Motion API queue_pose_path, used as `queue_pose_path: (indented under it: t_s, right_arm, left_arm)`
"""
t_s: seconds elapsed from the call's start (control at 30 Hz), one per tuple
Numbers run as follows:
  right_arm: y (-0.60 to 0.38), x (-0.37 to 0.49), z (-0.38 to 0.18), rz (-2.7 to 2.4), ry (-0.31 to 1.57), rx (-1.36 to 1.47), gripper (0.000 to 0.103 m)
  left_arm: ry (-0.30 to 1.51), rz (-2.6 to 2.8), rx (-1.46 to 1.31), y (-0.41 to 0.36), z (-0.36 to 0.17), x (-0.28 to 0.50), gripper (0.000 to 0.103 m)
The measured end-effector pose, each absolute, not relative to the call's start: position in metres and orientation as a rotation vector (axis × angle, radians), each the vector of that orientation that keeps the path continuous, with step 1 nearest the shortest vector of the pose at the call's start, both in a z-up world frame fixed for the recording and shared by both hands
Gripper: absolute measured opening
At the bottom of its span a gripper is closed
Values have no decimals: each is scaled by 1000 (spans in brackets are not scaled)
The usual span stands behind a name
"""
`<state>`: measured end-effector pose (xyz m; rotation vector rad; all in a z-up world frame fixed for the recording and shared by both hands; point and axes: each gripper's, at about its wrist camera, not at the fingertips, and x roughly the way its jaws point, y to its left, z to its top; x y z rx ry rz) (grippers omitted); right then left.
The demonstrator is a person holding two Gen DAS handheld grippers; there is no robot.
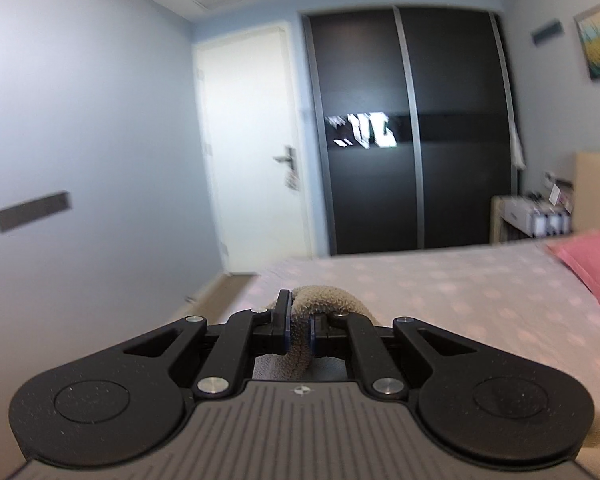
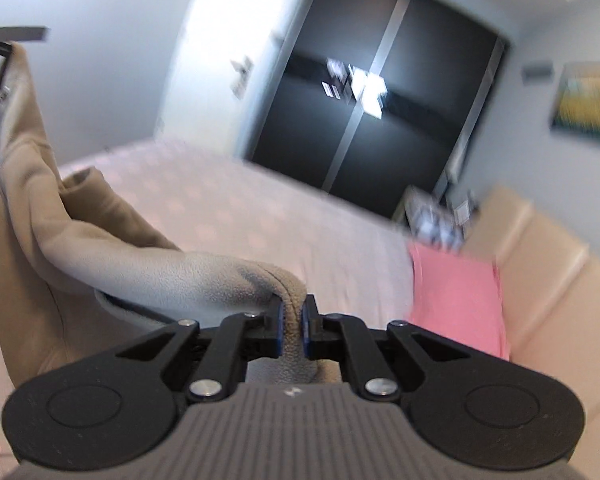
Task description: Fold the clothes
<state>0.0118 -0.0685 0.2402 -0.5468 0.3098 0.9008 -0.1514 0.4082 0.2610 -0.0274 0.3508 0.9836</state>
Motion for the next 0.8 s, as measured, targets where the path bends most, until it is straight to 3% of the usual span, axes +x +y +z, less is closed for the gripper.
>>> queue_pose_path:
  t_s: [0.3,0.47,0.53,0.6,0.67,0.77,0.8]
  right_arm:
    - [-150,135,124,484,624,-493,9]
    - [-164,173,67,399,729,-582,9]
    - [-157,183,46,390,742,-621,9]
    - [-146,195,32,393,759,-656,11]
    - [-143,201,24,408,772,-670,12]
    - [-142,194,30,399,724,-682,21]
    - [-142,188,36,390,686,-692,36]
  left_arm:
    - [551,683,-64,380,159,15,6]
    - [667,550,-113,363,106,69,10]
    - [716,522,-109,352,90,65,18]
    - [753,490,-83,344,79,60,44]
    - [779,473,-55,334,70,51,57]
    - [800,471,-39,322,60,37,60]
    - [803,467,-45,319,57,31,60]
